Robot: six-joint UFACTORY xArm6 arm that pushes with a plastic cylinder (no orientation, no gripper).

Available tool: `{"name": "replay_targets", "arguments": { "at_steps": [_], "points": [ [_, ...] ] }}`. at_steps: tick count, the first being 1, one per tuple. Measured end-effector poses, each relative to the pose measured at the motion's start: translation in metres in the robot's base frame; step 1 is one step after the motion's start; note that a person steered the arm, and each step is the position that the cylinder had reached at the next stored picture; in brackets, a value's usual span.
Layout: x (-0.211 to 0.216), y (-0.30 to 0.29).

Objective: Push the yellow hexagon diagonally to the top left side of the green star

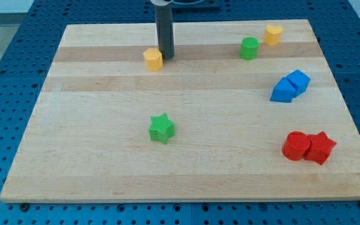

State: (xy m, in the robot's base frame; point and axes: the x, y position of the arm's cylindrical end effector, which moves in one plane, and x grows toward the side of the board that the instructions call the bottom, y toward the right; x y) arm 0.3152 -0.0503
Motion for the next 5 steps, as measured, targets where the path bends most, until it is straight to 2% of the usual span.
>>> {"name": "replay_targets", "arguments": {
  "at_steps": [2, 3, 4, 5],
  "points": [
    [0.023, -0.01],
    [0.01, 0.002],
    [-0.012, -0.019],
    [-0.007, -0.034]
  ]
}}
